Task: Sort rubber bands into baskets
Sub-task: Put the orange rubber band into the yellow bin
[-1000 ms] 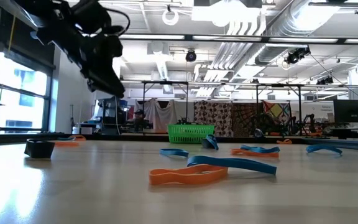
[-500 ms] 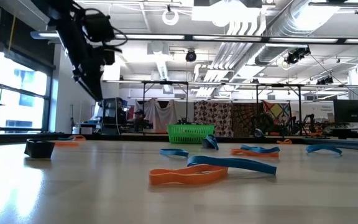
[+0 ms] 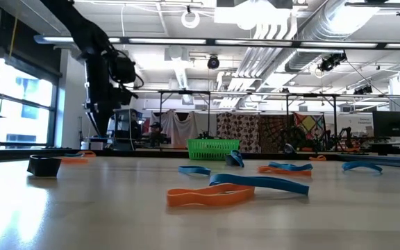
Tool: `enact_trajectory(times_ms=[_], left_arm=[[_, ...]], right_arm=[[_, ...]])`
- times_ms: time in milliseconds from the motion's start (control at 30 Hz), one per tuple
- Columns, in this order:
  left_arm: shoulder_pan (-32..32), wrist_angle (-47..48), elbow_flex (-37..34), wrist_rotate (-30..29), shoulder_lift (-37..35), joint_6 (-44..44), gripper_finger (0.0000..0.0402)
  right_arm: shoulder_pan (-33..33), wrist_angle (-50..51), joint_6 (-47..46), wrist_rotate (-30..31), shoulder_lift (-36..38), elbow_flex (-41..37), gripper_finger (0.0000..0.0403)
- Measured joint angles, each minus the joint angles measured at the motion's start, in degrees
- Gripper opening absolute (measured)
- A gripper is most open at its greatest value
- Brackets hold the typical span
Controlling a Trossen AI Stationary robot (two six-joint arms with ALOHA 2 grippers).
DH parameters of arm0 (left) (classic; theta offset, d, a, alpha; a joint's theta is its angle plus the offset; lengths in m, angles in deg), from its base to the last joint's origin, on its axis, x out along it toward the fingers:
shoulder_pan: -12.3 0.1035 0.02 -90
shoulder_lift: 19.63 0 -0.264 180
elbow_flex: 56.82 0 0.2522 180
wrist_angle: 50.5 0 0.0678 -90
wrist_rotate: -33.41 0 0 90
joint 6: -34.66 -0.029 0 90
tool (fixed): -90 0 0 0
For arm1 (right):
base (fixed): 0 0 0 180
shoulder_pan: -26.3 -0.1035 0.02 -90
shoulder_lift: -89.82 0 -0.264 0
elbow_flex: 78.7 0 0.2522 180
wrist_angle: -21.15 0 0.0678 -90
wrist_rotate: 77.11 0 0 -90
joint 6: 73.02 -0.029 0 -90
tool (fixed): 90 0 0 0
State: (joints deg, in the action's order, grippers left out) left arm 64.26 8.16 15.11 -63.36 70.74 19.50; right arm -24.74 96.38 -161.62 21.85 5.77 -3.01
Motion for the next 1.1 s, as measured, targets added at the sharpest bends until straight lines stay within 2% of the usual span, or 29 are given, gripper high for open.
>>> enact_trajectory(times_ms=[233,400,600,1100], left_arm=[[3.7,-0.2,2.2,-2.8,5.6,-0.6,0.0149],[4.9,-1.6,2.2,-4.8,8.2,-1.2,0.017],[6.2,-3.7,2.2,-8.5,9.9,-2.1,0.0173],[9.5,-4.8,2.4,-8.0,14.1,-3.9,0.0172]], right_arm=[[0.1,0.0,1.2,1.2,0.0,0.0,0.0193],[0.1,0.0,1.7,2.5,0.0,0.0,0.0193],[0.1,0.0,1.7,3.3,0.0,0.0,0.0193],[0.1,0.0,1.7,4.7,0.0,0.0,0.0193]])
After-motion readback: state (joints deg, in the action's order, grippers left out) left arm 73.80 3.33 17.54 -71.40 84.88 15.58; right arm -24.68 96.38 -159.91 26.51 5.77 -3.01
